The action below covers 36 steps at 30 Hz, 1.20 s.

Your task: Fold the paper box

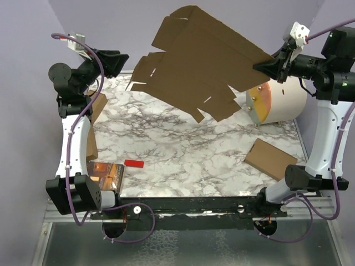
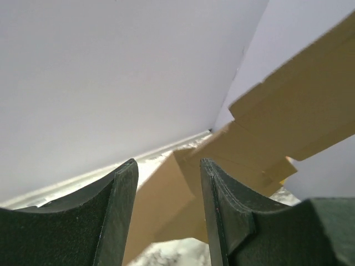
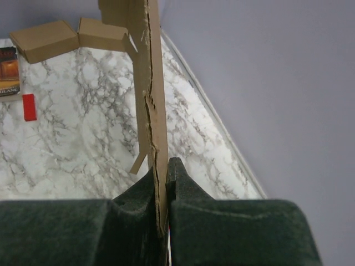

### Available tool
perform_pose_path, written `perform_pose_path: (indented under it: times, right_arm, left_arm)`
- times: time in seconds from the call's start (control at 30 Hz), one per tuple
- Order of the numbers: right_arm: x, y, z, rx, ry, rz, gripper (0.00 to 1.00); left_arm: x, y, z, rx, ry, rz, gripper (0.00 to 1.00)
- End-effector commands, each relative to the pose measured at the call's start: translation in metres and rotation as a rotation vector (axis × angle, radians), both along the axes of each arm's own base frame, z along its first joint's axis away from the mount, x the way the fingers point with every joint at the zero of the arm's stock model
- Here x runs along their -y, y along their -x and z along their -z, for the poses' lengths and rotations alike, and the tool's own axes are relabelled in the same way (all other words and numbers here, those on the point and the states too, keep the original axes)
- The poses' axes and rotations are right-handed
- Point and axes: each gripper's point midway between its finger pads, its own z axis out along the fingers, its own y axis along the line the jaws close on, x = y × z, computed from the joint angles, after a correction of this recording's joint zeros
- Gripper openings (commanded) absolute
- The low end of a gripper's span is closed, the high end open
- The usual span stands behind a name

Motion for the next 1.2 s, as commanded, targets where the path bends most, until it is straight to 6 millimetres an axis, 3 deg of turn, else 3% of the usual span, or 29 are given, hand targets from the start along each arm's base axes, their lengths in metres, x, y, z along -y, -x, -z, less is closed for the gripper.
perform_pose_path:
  times: [0.0, 0.13, 0.27, 0.43, 0.53, 0.7, 0.87, 0.97, 1.17]
  right_arm:
    - [-0.011, 0.024, -0.033, 0.119, -0.011, -0.102, 0.01]
    - [-0.015, 0.037, -0.039, 0.176, 0.003, -0.137, 0.01]
    - [-0.016, 0.042, -0.032, 0.195, 0.019, -0.155, 0.01]
    - [-0.016, 0.046, -0.026, 0.203, 0.031, -0.158, 0.01]
    - [-0.017, 0.049, -0.026, 0.208, 0.028, -0.173, 0.01]
    - [-0.019, 0.055, -0.027, 0.216, 0.021, -0.194, 0.01]
    - [-0.020, 0.058, -0.026, 0.214, 0.019, -0.199, 0.01]
    - [-0.020, 0.057, -0.026, 0.215, 0.023, -0.194, 0.01]
    - [-0.020, 0.058, -0.026, 0.213, 0.017, -0.201, 0.01]
  left_arm:
    - [-0.003, -0.001, -0.038, 0.204, -0.125, -0.028, 0.51]
    - [0.005, 0.012, -0.057, 0.294, -0.169, 0.034, 0.51]
    - [0.020, 0.031, -0.059, 0.357, -0.178, 0.162, 0.51]
    - [0.035, 0.055, -0.048, 0.401, -0.189, 0.269, 0.50]
    - [0.050, 0.058, -0.027, 0.380, -0.237, 0.314, 0.48]
    - [0.062, 0.059, -0.012, 0.378, -0.306, 0.346, 0.36]
    - [0.066, 0.057, -0.009, 0.373, -0.311, 0.369, 0.24]
    - [0.073, 0.065, -0.005, 0.382, -0.324, 0.411, 0.25]
    - [0.079, 0.081, 0.002, 0.401, -0.357, 0.472, 0.39]
